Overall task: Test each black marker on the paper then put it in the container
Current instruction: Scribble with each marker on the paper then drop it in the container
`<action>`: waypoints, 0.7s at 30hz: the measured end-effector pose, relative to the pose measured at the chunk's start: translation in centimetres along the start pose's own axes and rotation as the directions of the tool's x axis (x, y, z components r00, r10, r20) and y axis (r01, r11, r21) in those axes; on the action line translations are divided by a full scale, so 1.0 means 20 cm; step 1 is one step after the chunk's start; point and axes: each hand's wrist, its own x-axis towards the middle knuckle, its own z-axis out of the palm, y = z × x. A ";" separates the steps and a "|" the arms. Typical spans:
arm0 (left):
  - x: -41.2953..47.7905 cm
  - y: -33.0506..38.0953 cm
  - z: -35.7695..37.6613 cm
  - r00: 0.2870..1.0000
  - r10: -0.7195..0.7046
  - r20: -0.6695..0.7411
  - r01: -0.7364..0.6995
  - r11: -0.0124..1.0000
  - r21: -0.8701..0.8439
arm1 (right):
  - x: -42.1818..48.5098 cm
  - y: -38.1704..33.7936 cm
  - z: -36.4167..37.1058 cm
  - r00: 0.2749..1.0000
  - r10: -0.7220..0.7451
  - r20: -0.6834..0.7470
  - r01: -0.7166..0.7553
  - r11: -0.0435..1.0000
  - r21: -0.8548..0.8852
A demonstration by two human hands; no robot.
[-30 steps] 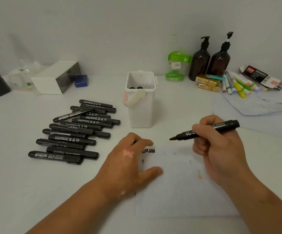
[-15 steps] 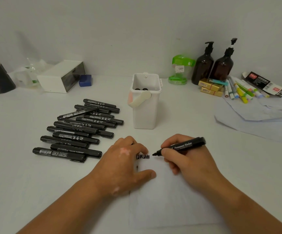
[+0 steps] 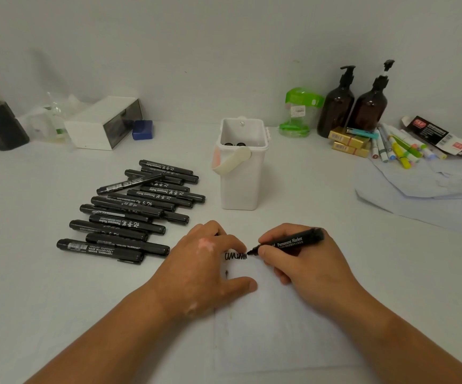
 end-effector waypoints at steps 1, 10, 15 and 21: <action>0.00 0.00 0.00 1.000 0.000 0.000 0.000 1.000 0.000 | 0.00 0.00 0.00 1.000 -0.002 0.004 0.002 1.000 -0.014; 0.00 -0.01 0.00 1.000 -0.001 0.003 0.001 1.000 -0.004 | 0.00 -0.01 0.00 1.000 0.026 -0.010 -0.027 0.999 -0.047; 0.00 -0.01 0.00 1.000 -0.002 0.001 0.002 1.000 -0.012 | 0.00 -0.02 0.00 1.000 0.027 -0.001 -0.027 0.998 -0.065; 0.00 -0.01 0.00 1.000 0.003 0.000 -0.003 1.000 -0.011 | 0.00 -0.02 0.00 1.000 0.030 0.000 -0.030 0.996 -0.079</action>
